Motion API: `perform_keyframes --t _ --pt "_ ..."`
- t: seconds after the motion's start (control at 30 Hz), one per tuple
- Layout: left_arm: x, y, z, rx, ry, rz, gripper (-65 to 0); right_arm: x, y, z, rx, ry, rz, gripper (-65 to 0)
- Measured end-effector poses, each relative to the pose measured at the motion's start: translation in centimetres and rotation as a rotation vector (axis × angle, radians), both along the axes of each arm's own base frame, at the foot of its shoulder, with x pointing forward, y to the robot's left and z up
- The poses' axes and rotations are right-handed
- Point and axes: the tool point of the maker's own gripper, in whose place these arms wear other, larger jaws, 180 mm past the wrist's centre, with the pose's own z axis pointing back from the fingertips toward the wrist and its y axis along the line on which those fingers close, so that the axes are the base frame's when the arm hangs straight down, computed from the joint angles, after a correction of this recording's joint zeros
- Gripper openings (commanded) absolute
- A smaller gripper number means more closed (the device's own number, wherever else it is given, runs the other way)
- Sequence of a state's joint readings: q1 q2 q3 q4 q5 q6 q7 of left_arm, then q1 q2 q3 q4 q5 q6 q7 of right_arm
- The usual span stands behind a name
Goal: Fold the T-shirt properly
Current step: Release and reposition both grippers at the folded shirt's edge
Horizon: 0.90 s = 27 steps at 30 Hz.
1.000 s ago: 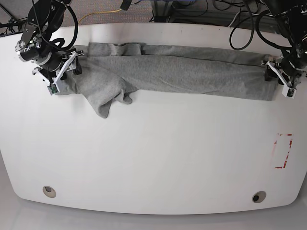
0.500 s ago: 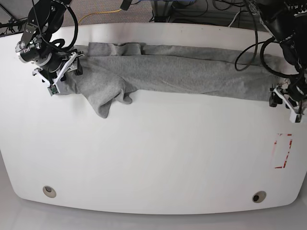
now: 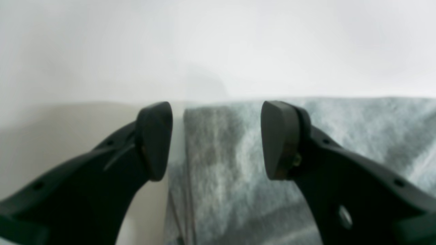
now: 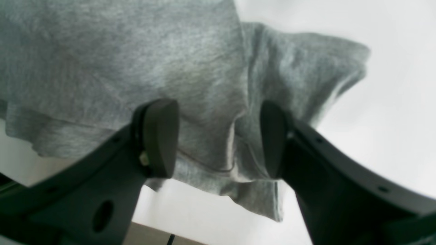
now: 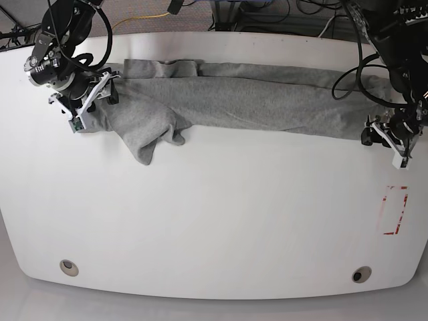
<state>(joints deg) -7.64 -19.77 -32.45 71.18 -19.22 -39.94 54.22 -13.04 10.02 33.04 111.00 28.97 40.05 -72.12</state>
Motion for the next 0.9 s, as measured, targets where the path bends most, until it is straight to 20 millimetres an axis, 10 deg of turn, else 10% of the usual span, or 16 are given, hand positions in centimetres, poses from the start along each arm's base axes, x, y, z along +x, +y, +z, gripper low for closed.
perform_keyframes --t 0.37,0.6,0.9 --pt "-0.7 -0.3 -1.6 -0.017 0.052 -0.008 -29.3 0.1 0.4 0.2 0.026 -0.013 0.005 -29.3" --pt "-0.6 -0.1 -1.5 -0.015 0.036 0.000 -64.4 0.4 0.7 0.5 0.042 -0.025 0.011 -29.3" --pt "0.9 -0.5 0.7 0.010 -0.058 -0.014 -65.0 3.4 0.6 2.5 0.039 -0.110 0.007 -28.9"
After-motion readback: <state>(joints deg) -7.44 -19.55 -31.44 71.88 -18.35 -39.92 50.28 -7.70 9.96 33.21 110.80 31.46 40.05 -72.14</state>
